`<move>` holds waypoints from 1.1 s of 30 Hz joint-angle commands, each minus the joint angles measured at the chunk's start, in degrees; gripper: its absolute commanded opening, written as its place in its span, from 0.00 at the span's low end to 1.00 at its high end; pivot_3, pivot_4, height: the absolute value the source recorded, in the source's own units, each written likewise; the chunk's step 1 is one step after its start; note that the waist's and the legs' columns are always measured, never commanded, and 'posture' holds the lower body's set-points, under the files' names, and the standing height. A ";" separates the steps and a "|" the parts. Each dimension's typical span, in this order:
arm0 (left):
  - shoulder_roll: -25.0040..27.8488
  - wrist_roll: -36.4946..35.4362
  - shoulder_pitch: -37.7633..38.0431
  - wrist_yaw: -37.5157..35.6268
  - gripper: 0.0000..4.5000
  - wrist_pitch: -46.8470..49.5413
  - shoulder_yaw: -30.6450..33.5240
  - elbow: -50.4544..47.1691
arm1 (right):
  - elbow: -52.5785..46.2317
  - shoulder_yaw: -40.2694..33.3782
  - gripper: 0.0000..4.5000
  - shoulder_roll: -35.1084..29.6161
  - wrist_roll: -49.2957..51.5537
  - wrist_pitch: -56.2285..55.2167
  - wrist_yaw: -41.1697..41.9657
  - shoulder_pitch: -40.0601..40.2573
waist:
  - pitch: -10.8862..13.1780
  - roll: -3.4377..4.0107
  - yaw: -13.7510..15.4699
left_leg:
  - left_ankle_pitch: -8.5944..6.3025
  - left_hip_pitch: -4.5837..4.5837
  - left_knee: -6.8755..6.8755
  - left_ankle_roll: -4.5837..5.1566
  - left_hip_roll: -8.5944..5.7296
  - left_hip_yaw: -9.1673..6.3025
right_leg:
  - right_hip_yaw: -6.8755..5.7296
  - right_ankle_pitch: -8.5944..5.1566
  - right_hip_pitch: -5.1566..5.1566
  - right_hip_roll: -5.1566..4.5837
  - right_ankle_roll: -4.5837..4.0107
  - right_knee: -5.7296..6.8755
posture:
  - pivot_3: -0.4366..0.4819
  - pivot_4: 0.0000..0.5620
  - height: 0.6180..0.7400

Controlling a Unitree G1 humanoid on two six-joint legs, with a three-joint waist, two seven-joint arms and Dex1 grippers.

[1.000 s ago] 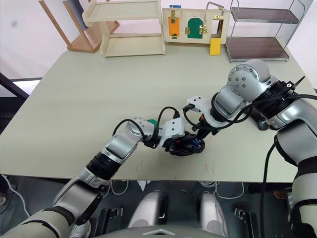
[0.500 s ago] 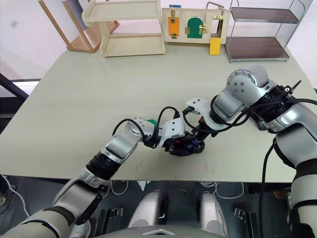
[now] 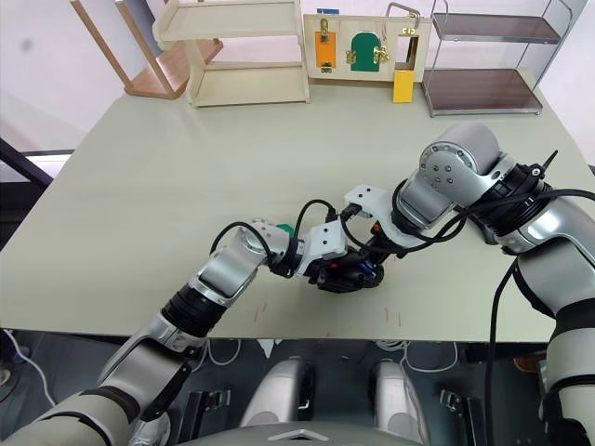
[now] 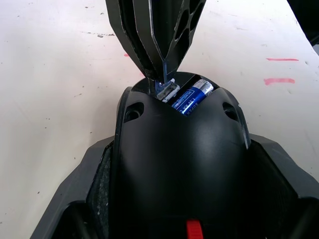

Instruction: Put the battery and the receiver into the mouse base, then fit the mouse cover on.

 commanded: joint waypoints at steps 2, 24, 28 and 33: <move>0.13 1.36 1.65 -1.03 0.66 1.65 -3.48 2.11 | 1.23 -1.29 0.00 1.00 -0.81 0.27 -0.11 0.14 | 0.00 0.00 -0.09 | 0.00 0.02 0.00 0.00 0.01 0.00 | 0.00 0.00 0.01 0.00 0.00 0.00 | 0.48 0.27 1.00; 0.51 0.97 2.15 -1.06 0.66 2.72 -2.92 1.45 | -3.30 -4.18 0.00 0.48 0.59 0.27 -3.60 2.97 | -0.01 -0.01 -0.79 | 0.00 0.03 -0.17 0.00 0.03 0.00 | 0.00 0.00 0.02 -0.09 0.01 -0.15 | 0.48 0.27 1.00; 0.55 0.94 2.16 -1.26 0.66 2.88 -2.88 1.38 | -6.41 -7.28 0.00 1.32 -2.98 0.27 -3.86 4.87 | -0.02 -0.02 -0.83 | 0.00 0.04 -0.27 0.00 0.02 -0.01 | -0.01 0.01 0.03 -0.09 0.01 -0.26 | 0.48 0.27 1.00; 0.61 1.00 2.14 -1.44 0.66 2.90 -2.90 1.41 | -8.53 -10.37 0.00 2.29 -6.07 0.27 -3.61 7.04 | -0.08 -0.07 -1.26 | 0.00 0.11 -0.29 0.00 0.04 0.01 | -0.01 0.01 0.04 -0.08 0.02 -0.25 | 0.48 0.27 1.00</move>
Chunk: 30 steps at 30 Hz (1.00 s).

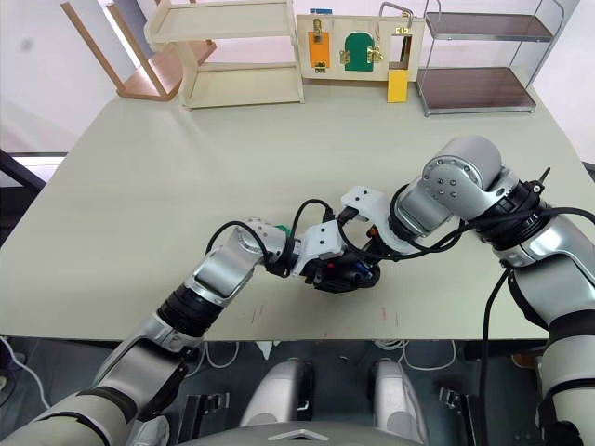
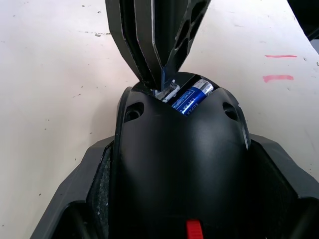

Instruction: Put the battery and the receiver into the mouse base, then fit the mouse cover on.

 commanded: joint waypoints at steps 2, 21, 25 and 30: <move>-0.37 0.69 2.00 -0.72 0.66 2.25 -3.29 2.03 | -2.13 -3.05 0.00 0.87 -3.35 0.28 -0.10 0.90 | -0.01 0.00 -0.09 | 0.01 0.03 0.00 0.01 0.01 0.00 | 0.00 0.00 0.01 0.01 0.01 0.01 | 0.48 0.27 1.00; -0.32 0.62 1.94 -0.94 0.66 2.72 -3.01 2.04 | -6.28 -7.76 0.00 -0.80 -6.02 0.28 1.67 4.41 | -0.04 -0.01 -0.13 | 0.01 0.04 -0.04 0.01 0.05 0.02 | 0.00 0.01 -0.02 0.01 -0.02 -0.01 | 0.48 0.27 1.00; -0.41 0.70 1.82 -1.02 0.66 2.67 -2.94 2.28 | -8.29 -8.91 0.00 -2.05 -5.49 0.28 1.59 6.26 | -0.04 -0.01 0.08 | 0.01 -0.02 -0.12 0.01 0.02 0.01 | -0.01 0.02 -0.02 -0.03 -0.02 -0.15 | 0.48 0.27 1.00; -0.51 0.95 1.68 -1.30 0.66 2.38 -2.95 2.60 | -11.39 -11.38 0.00 -1.78 -7.45 0.28 2.07 8.05 | -0.04 -0.02 0.15 | 0.01 -0.08 -0.22 0.01 0.00 0.02 | -0.02 0.03 -0.01 -0.06 -0.01 -0.35 | 0.48 0.27 1.00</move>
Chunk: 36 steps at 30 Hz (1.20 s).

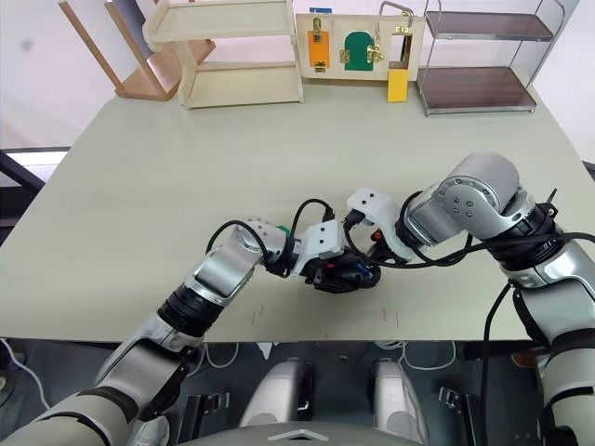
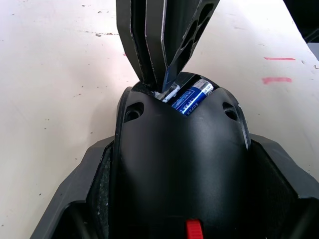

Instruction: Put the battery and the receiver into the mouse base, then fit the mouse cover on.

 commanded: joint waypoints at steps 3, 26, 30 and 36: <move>-0.12 1.10 1.67 -0.42 0.66 1.76 -3.39 2.69 | -4.47 -5.12 0.00 -0.28 -3.31 0.29 0.02 1.97 | 0.00 0.00 0.00 | 0.00 -0.02 -0.01 0.00 0.00 -0.02 | -0.03 0.00 0.00 0.00 0.00 -0.02 | 0.48 0.27 1.00; 0.11 1.26 1.76 -0.63 0.66 1.50 -3.74 2.32 | -14.31 -12.44 0.00 0.12 -10.62 0.29 2.51 11.68 | 0.01 0.00 0.15 | 0.00 -0.07 -0.06 0.00 -0.04 -0.05 | -0.06 -0.01 0.00 0.02 0.01 -0.10 | 0.48 0.27 1.00; 0.17 1.21 1.93 -0.61 0.66 1.54 -3.70 2.24 | -14.50 -12.45 0.00 0.27 -11.67 0.29 2.96 12.05 | 0.00 0.00 0.15 | 0.00 -0.07 -0.05 0.00 -0.04 -0.05 | -0.06 -0.01 0.00 0.02 0.02 -0.10 | 0.48 0.27 1.00; 0.22 1.15 2.10 -0.42 0.66 1.89 -3.60 1.97 | -14.84 -13.30 0.00 1.51 -13.69 0.29 3.69 12.45 | 0.00 0.00 0.04 | 0.00 -0.05 -0.04 0.00 -0.06 -0.05 | -0.06 -0.01 0.02 0.03 0.02 -0.09 | 0.48 0.27 1.00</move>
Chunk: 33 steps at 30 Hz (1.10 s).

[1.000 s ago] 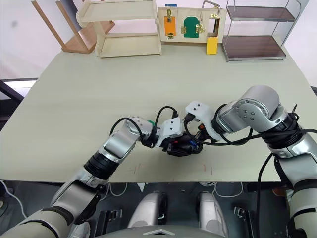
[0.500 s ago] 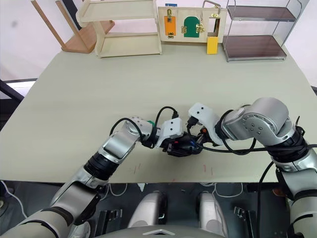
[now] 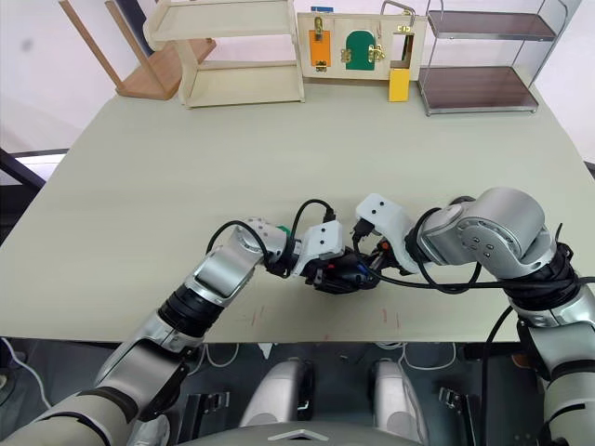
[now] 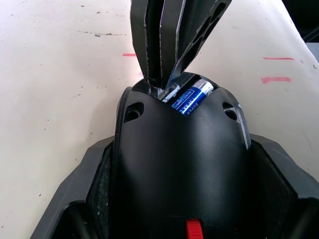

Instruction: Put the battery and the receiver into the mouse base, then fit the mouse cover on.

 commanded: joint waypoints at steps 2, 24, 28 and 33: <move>0.17 1.07 2.00 -0.47 0.66 1.96 -3.42 2.34 | -0.80 -2.87 0.00 0.89 -3.33 0.33 -0.24 -0.22 | 0.00 0.00 -0.12 | 0.00 0.02 0.01 0.00 0.00 0.01 | 0.00 0.00 0.02 0.01 0.00 0.01 | 0.48 0.27 1.00; 0.33 1.02 2.22 -0.53 0.66 2.19 -3.69 1.69 | 2.60 -1.23 0.00 -0.95 1.81 0.33 -2.60 1.67 | -0.01 -0.01 0.01 | 0.00 0.07 0.01 0.00 0.00 0.01 | 0.04 0.01 0.05 0.08 -0.01 0.03 | 0.48 0.27 1.00; 0.32 0.98 2.22 -0.46 0.66 2.26 -3.69 1.68 | 1.90 -0.41 0.00 -1.15 1.56 0.33 -3.49 1.20 | -0.01 -0.01 0.00 | 0.00 0.07 0.01 0.00 0.00 0.01 | 0.04 0.01 0.06 0.08 -0.01 0.03 | 0.48 0.27 1.00; 0.24 0.93 2.22 -0.36 0.66 2.33 -3.68 1.68 | -1.93 1.82 0.00 -1.34 -3.44 0.21 -2.35 0.27 | -0.04 0.00 0.00 | 0.00 0.07 0.01 0.00 0.00 -0.01 | 0.02 0.01 0.06 0.08 -0.01 0.03 | 0.48 0.27 1.00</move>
